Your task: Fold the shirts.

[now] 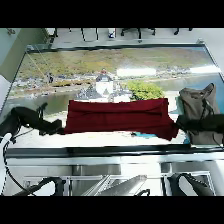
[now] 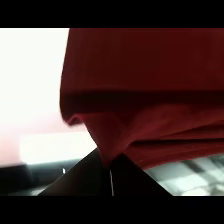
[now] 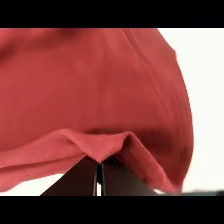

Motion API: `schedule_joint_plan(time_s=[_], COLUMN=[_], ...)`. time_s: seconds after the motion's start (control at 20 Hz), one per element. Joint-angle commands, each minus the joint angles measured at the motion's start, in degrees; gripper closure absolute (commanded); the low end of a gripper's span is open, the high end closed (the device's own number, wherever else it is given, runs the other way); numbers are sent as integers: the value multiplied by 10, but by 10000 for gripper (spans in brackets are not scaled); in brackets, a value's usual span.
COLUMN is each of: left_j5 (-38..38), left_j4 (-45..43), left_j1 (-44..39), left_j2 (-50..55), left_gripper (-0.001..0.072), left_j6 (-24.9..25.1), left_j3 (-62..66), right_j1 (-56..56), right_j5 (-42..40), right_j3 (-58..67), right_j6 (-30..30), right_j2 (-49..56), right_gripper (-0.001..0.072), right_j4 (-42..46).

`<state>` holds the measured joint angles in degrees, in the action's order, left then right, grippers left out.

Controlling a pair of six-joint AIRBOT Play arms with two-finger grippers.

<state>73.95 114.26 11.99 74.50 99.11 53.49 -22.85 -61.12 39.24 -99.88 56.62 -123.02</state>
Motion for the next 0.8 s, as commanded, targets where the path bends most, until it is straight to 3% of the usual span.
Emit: schedule_joint_plan(time_s=[0.0,0.4,0.75], left_j5=[-24,-34,-10], left_j4=[15,13,13], left_j1=[-39,-88,-91], left_j2=[45,258,336], left_gripper=[691,690,690], left_j6=[-33,-63,-73], left_j3=[111,302,376], right_j1=[42,104,108], right_j5=[80,136,133], right_j3=[86,242,260], right_j6=[-15,-37,-59], right_j2=[89,303,336], right_gripper=[694,694,686], right_j4=[-35,-40,-39])
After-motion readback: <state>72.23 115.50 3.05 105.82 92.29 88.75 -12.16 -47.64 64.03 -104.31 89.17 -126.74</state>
